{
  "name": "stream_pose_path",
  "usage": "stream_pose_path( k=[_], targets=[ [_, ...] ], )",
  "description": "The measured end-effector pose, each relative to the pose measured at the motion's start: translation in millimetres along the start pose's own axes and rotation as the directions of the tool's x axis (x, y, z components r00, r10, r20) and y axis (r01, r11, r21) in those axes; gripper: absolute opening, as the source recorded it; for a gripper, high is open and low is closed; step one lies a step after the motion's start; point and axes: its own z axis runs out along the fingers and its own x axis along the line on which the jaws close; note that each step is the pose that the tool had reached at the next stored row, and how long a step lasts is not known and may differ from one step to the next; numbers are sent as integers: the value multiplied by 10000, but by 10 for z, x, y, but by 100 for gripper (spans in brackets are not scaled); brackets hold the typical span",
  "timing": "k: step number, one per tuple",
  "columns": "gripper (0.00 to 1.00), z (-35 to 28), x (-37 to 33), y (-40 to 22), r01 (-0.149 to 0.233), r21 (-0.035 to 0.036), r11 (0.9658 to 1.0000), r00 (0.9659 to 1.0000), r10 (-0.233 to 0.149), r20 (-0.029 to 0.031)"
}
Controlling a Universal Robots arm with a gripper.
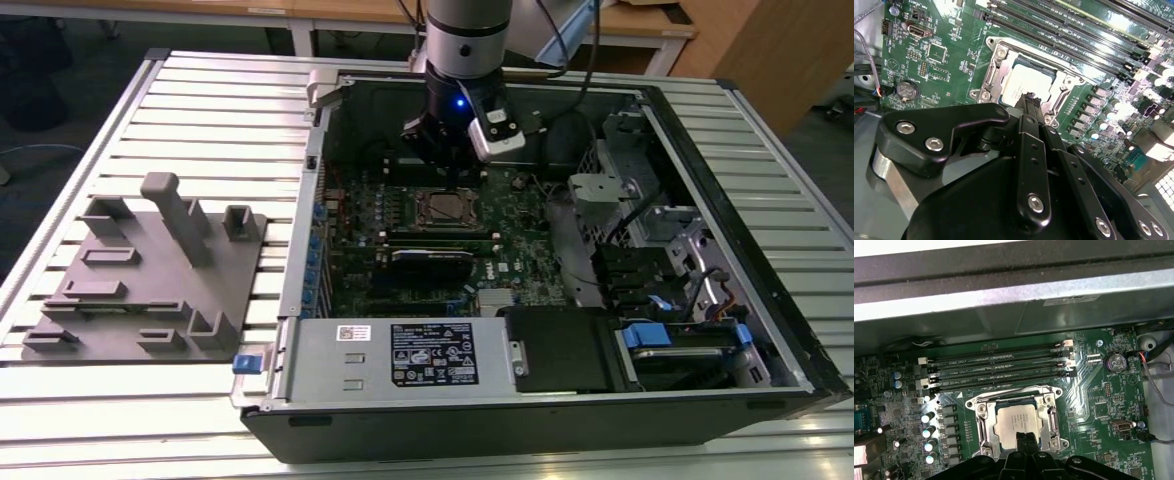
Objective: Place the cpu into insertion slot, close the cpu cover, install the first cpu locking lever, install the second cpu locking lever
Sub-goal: 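Install the first cpu locking lever, then install the second cpu locking lever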
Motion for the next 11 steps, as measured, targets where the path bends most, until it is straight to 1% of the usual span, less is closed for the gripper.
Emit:
stream_pose_path(
  k=[4, 6, 11],
  targets=[
    [10, 0, 0, -1, -7, 2, 10000, 10000, 7, 1],
    [10, 1, -1, -5, -95, 6, 10000, 10000, 95, 3],
    [10, 1, -1, -5, -144, 10, 9999, 9999, 144, 4]
  ],
)
